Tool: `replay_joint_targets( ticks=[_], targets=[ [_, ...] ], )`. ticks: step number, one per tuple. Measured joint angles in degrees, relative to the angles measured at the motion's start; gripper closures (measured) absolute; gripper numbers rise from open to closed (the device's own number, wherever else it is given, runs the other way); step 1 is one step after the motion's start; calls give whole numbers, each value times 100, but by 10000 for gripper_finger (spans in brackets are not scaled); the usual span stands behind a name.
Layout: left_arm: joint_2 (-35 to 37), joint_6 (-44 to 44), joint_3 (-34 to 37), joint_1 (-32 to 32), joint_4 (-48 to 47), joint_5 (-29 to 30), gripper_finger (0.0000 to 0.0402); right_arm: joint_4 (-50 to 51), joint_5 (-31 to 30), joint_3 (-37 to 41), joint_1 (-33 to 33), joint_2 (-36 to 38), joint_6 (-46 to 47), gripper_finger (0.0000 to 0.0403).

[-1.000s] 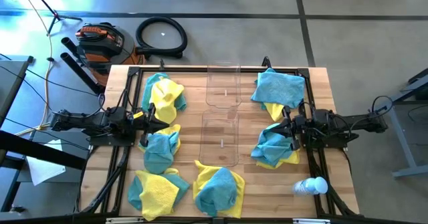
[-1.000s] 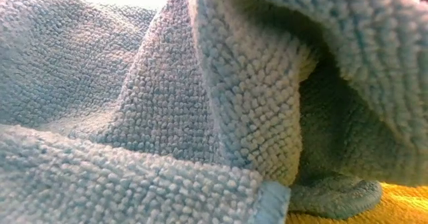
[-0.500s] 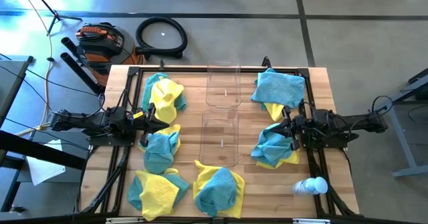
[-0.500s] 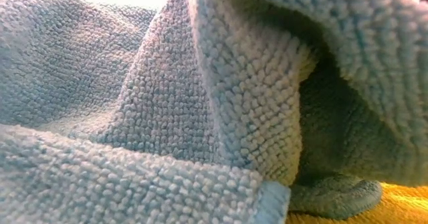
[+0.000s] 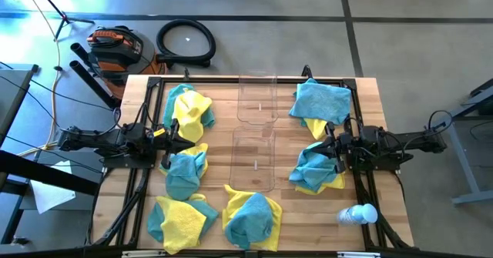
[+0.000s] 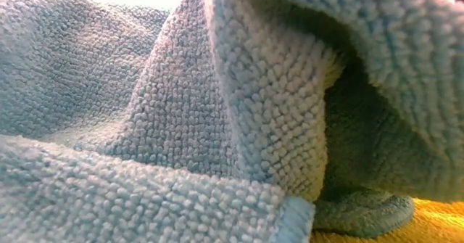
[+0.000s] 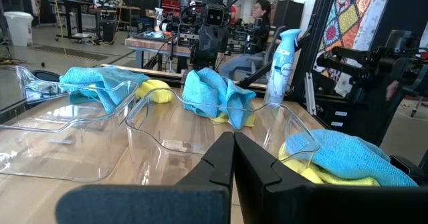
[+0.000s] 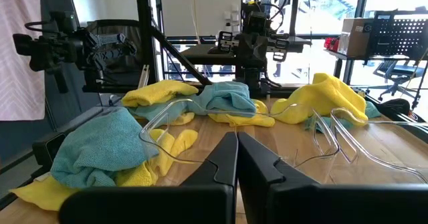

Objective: Sort microfiber towel by color & place in baskets

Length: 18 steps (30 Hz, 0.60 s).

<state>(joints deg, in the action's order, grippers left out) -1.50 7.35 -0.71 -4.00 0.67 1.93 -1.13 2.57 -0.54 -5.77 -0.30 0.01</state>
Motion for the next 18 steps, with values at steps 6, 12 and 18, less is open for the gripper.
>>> replay_joint_targets(
  ticks=[6, 12, 18],
  targets=[
    [0, -2, 0, -1, 0, 0, 401, 0, 0, 1, -2, 0, 2, 402],
    [2, -2, 0, 2, 0, 0, 401, -36, 1, 1, -2, 0, 13, 402],
    [1, -1, -2, 2, 0, 0, 402, -32, -103, -17, 14, -10, 153, 402]
  ],
)
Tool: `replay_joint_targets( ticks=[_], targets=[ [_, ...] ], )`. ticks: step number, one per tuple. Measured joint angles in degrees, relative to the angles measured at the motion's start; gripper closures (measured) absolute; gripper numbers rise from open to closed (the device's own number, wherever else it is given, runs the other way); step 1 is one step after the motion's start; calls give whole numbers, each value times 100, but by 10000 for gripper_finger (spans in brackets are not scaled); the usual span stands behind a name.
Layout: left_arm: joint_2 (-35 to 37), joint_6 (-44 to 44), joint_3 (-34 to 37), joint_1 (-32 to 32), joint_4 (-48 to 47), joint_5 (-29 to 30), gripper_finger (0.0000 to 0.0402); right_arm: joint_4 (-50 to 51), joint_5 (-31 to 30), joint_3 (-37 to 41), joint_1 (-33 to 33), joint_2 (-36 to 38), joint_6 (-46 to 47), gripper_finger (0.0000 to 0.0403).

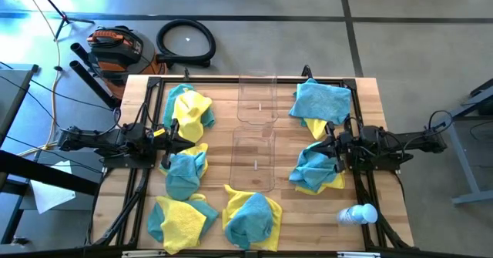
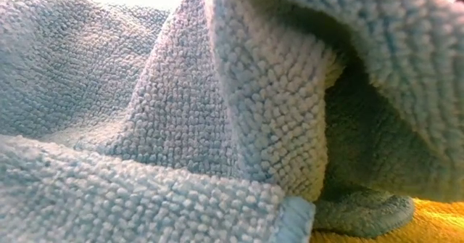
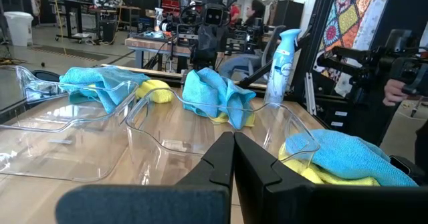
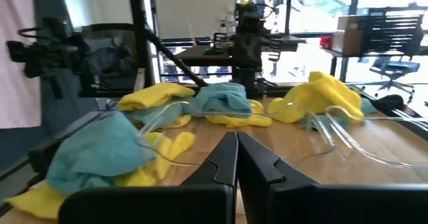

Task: Sort microfiber towel by color & place in baskets
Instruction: Put the blue microfiber towel into the top transparent bin

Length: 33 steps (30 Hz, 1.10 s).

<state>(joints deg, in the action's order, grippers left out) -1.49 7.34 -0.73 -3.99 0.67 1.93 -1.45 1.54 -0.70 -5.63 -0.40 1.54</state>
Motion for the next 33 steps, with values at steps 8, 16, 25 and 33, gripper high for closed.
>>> replay_joint_targets(
  ticks=[8, 16, 25, 33],
  targets=[
    [0, -1, 0, -1, 0, -1, 401, 641, -705, -1154, -195, -340, -335, 402],
    [-1, -1, 1, -1, -1, 0, 402, 2598, -2022, -3304, -479, -2298, -52, 403],
    [1, -1, 2, -2, 0, 0, 401, 5891, -2722, -5972, -498, -4865, 3498, 403],
    [1, 0, 2, 0, -1, 0, 401, 8380, -1814, -7360, -523, -6431, 6182, 403]
  ],
)
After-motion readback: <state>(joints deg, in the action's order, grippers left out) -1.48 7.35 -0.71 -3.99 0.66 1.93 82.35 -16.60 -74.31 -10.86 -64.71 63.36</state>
